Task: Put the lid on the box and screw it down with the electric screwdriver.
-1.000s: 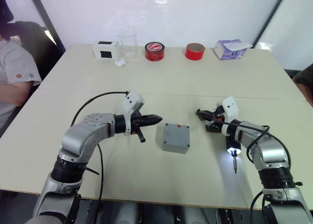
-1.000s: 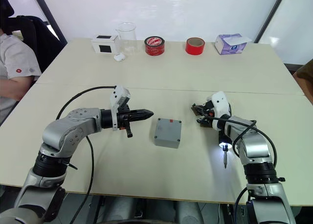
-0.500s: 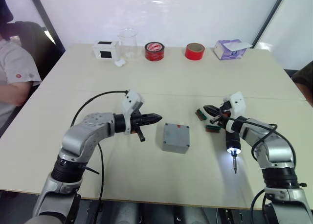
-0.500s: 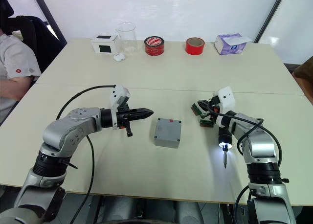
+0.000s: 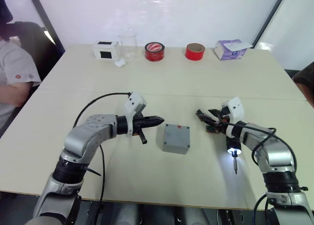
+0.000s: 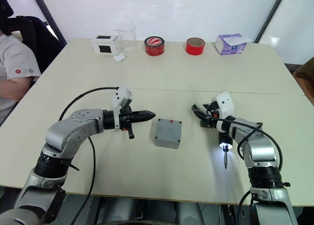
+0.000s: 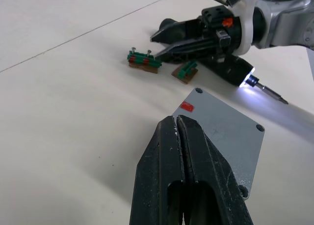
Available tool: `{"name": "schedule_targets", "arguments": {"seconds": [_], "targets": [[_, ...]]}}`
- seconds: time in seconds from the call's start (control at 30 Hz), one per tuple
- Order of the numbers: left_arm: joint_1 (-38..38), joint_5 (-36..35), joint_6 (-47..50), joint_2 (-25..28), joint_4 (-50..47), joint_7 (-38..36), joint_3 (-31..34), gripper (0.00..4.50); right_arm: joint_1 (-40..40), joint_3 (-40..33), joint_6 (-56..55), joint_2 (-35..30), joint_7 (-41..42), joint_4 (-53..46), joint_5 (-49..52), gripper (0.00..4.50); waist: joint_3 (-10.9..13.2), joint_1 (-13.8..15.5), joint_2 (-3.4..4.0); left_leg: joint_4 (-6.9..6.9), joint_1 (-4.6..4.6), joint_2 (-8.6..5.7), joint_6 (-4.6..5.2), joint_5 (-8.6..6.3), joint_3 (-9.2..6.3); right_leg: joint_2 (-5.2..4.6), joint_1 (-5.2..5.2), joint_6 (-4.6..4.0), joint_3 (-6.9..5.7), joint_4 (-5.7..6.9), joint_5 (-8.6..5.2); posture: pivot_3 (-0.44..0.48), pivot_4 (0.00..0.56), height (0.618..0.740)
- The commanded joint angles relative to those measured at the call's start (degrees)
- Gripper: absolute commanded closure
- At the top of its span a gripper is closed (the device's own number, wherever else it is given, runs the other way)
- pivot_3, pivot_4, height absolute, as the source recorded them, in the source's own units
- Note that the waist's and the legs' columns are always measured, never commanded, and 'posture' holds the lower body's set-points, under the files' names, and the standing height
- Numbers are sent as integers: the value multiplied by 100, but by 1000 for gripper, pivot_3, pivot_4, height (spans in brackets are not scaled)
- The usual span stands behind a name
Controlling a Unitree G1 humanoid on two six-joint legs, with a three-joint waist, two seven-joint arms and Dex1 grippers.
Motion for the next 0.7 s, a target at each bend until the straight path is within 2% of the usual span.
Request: {"name": "schedule_targets", "arguments": {"seconds": [0.03, 0.1, 0.2, 0.27, 0.7], "targets": [[-53, -17, -50, 31, -138, 30, 43, 4500, -117, -56, -182, -9, 2, 26, -42, 2139, 0, 1, 0, 0, 0, 0, 0, 0, 0, 0, 0, 0, 0, 0, 0, 0, 150, 740], [-48, -22, -48, 34, -142, 36, 44, 4500, -152, -45, -215, 17, 17, 86, -53, 2139, 0, 4, 0, 0, 0, 0, 0, 0, 0, 0, 0, 0, 0, 0, 0, 0, 150, 740], [-23, -26, -57, 42, -146, 39, 46, 4500, -203, -31, -254, 37, 23, 159, -76, 2895, 0, 1, 0, 0, 0, 0, 0, 0, 0, 0, 0, 0, 0, 0, 0, 0, 150, 740], [-10, -28, -60, 45, -149, 42, 47, 4500, -224, -24, -276, 38, 31, 196, -82, 3745, 0, 0, 0, 0, 0, 0, 0, 0, 0, 0, 0, 0, 0, 0, 0, 0, 150, 740], [42, -18, -88, 48, -175, 73, 23, 4500, -270, 42, -354, 61, 49, 274, -112, 3745, 0, 2, 0, 0, 0, 0, 0, 0, 0, 0, 0, 0, 0, -1, 0, 0, 150, 740]]}}
